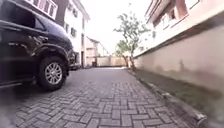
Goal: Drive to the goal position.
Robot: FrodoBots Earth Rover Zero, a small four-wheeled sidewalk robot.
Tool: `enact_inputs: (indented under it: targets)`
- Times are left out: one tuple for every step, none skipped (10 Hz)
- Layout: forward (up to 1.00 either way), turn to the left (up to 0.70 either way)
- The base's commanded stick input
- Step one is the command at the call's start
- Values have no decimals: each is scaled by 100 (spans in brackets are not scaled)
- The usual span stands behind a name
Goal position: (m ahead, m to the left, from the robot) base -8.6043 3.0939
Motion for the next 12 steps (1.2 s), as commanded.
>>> enact_inputs:
  targets:
    - [70, 0]
    - [70, 0]
    - [70, 0]
    - [70, 0]
    - [70, 0]
    - [70, 0]
    - [70, 0]
    - [70, 0]
    - [70, 0]
    - [70, 0]
    - [70, 0]
    - [70, 0]
